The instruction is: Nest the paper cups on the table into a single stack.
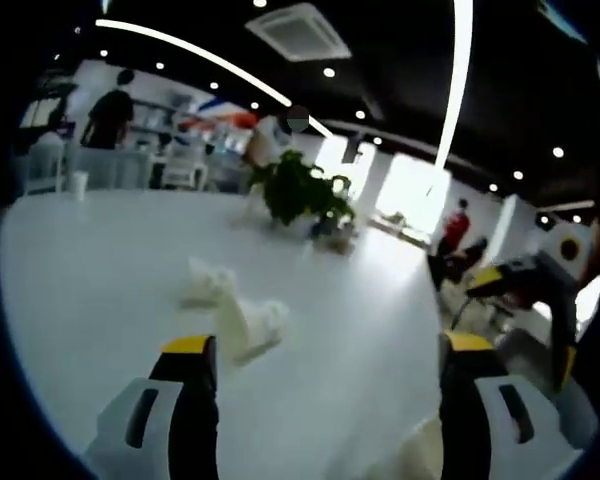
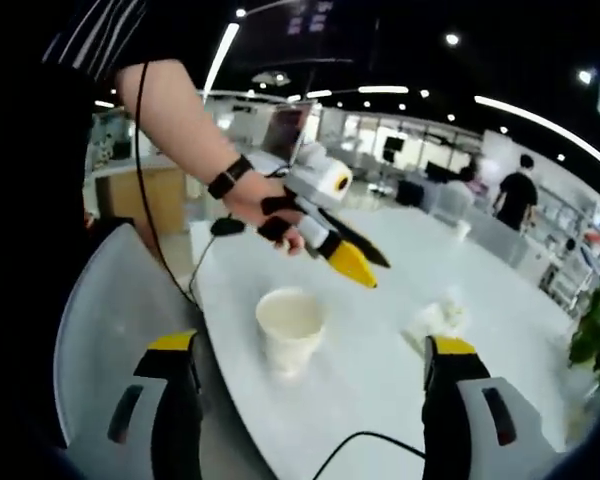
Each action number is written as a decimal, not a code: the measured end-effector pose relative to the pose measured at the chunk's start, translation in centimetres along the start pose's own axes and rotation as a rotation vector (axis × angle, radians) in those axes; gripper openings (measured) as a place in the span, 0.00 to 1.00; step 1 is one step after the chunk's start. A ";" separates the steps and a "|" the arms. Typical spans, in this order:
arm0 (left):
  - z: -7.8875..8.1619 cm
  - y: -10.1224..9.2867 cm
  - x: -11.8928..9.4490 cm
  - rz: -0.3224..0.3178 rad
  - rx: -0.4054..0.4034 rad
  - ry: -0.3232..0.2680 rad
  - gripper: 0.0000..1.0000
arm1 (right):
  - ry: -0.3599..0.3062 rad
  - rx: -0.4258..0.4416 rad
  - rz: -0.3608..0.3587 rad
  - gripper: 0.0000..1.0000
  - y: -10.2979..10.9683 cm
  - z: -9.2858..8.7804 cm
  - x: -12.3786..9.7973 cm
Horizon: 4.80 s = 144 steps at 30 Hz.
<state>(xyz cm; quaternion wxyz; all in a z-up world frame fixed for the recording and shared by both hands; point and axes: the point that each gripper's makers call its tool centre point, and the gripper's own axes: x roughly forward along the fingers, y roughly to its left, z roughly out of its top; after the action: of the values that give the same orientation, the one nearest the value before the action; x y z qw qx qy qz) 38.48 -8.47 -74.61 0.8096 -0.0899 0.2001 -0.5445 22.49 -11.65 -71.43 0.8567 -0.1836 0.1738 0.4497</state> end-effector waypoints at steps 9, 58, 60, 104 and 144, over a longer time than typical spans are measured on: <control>-0.7 1.7 2.7 -0.015 -0.021 0.012 0.89 | 0.009 0.044 -0.009 0.88 -0.3 -0.8 0.0; -2.8 5.1 9.0 -0.086 -0.066 0.059 0.52 | 0.059 0.160 -0.037 0.83 -0.3 -3.7 -0.1; -2.8 5.2 9.0 -0.089 -0.072 0.056 0.50 | 0.056 0.162 -0.035 0.83 -0.3 -3.7 -0.1; -3.0 6.5 9.0 -0.091 -0.157 0.058 0.00 | 0.080 0.204 -0.016 0.79 -0.5 -4.7 0.7; -0.9 3.6 6.7 -0.082 -0.156 0.026 0.00 | 0.067 0.168 -0.029 0.79 0.1 -3.9 -0.1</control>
<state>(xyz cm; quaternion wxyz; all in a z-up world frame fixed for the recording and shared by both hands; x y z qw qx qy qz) 43.38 -13.13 -78.25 0.7745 -0.1534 0.2486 -0.5610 21.88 -13.52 -74.77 0.8691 -0.1286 0.2366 0.4150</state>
